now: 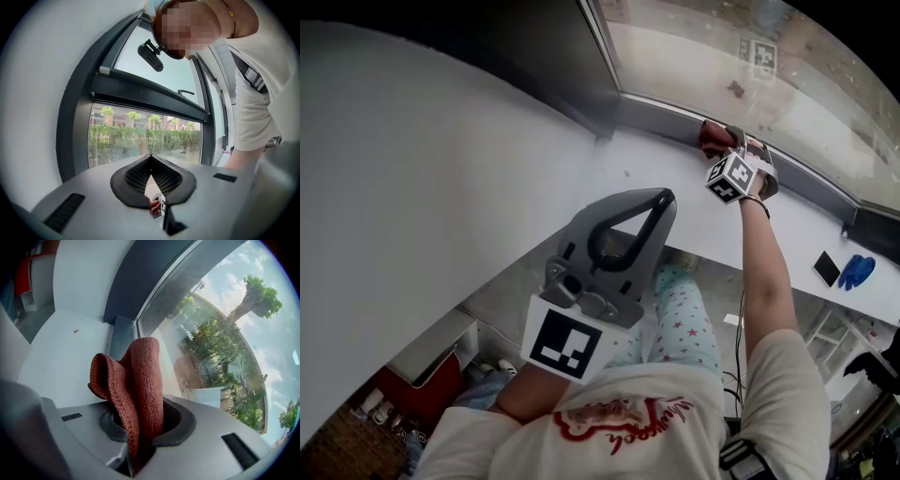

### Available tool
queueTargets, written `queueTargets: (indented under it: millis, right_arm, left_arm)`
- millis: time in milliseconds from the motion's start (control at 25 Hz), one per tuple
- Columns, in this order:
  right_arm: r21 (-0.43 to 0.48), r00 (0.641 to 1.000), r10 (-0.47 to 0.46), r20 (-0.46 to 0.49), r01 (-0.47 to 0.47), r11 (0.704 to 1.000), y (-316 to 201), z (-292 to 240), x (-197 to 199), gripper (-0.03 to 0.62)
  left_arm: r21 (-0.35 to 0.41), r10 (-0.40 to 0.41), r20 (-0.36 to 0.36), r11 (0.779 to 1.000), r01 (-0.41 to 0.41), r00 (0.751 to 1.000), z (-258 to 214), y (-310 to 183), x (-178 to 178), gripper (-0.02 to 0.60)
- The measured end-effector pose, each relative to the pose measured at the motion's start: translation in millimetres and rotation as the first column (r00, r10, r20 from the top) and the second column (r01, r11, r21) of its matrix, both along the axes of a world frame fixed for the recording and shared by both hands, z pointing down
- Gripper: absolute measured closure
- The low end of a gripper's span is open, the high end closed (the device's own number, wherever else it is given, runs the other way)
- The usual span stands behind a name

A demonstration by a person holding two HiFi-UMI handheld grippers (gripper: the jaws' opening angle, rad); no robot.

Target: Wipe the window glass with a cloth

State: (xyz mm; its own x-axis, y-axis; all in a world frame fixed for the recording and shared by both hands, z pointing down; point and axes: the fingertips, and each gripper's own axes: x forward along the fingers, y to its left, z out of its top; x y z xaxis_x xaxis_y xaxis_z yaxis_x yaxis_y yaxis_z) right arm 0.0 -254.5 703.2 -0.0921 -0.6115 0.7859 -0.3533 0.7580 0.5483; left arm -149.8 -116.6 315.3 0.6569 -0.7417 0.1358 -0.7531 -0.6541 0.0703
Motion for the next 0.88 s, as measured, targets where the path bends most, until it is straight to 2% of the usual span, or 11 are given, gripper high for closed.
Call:
queueTargets:
  millis: [120,240,320,360,480,560,680,800,880]
  right_arm:
    - [0.125,0.994,-0.02,0.105,0.007,0.992,12,-72,-17,0.501]
    - [0.325,0.974,-0.111,0.197,0.042,0.945,18,-206,-37,0.5]
    - [0.441,0.96,-0.173,0.221,0.059,0.896,17,-300,-53,0.5]
    - [0.501,0.957,-0.203,0.209,0.074,0.862,14,-342,-63,0.501]
    - [0.662,0.945,-0.298,0.131,0.141,0.736,5,-430,-92,0.5]
    - [0.721,0.939,-0.324,0.113,0.147,0.677,1,-456,-104,0.5]
    - [0.779,0.958,-0.277,0.075,0.117,0.616,-13,-473,-108,0.5]
    - [0.812,0.978,-0.202,0.053,0.075,0.579,-22,-482,-102,0.505]
    - [0.815,0.985,-0.166,0.043,0.061,0.576,-27,-482,-97,0.503]
  left_arm:
    - [-0.006,-0.013,0.01,1.0,0.013,1.0,-7,-1,-8,0.563]
    - [0.044,-0.044,-0.018,0.998,0.044,0.999,-34,-12,-17,0.563]
    - [0.069,-0.063,-0.022,0.996,0.064,0.998,-48,-17,-18,0.563]
    - [0.076,-0.075,-0.019,0.994,0.076,0.997,-53,-18,-18,0.563]
    - [0.091,-0.108,-0.054,0.99,0.112,0.993,-64,-15,-20,0.563]
    - [0.073,-0.09,-0.055,0.993,0.094,0.994,-54,-9,-22,0.563]
    - [0.024,-0.002,-0.056,1.0,0.003,0.998,-31,-12,-22,0.563]
    - [0.006,0.091,-0.035,0.996,-0.091,0.995,-25,-16,-23,0.563]
    - [0.013,0.128,-0.026,0.992,-0.128,0.991,-27,-19,-23,0.563]
